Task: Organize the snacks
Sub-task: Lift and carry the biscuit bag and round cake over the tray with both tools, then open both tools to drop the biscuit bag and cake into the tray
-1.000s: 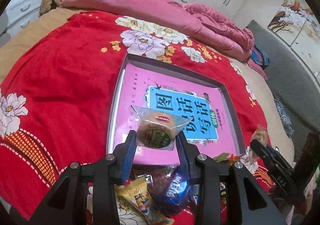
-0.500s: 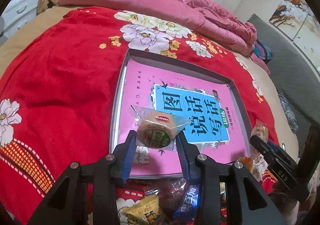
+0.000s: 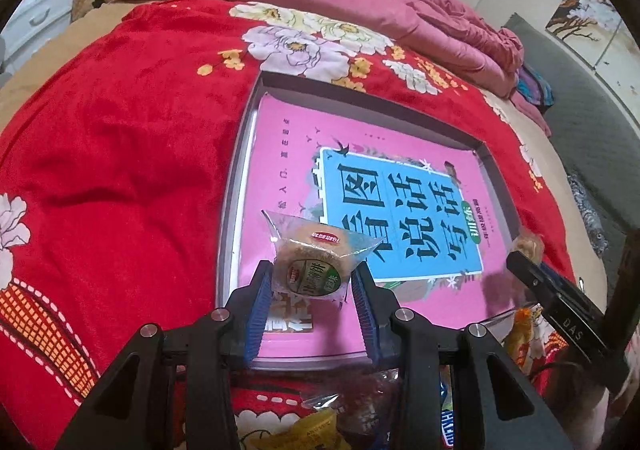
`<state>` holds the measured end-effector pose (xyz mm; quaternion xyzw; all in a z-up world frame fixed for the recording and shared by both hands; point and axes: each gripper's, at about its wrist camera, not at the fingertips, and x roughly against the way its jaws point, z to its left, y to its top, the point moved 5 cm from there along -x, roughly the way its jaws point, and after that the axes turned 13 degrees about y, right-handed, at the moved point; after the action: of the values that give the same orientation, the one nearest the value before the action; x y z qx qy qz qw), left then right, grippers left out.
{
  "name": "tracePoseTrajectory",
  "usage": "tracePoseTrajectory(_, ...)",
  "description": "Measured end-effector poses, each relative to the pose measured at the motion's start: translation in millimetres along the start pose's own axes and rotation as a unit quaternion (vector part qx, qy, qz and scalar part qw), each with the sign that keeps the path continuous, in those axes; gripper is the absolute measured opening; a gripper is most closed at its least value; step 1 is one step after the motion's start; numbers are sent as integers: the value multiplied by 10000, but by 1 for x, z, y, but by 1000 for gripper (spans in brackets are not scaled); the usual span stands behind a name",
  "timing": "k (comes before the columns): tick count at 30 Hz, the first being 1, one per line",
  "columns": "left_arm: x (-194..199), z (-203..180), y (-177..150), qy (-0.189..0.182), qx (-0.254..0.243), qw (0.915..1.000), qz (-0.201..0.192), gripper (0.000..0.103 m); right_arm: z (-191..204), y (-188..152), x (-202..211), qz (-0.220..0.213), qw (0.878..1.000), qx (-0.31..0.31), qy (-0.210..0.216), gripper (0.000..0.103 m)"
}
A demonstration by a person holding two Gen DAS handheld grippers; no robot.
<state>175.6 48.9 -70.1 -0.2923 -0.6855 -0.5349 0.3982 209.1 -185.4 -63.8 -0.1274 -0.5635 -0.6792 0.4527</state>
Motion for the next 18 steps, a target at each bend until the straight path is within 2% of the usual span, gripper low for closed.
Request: tracePoseTrajectory(18, -8, -2, -6, 121, -97, 9998, 107, 42, -4, -7, -6, 209, 9997, -70, -124, 45)
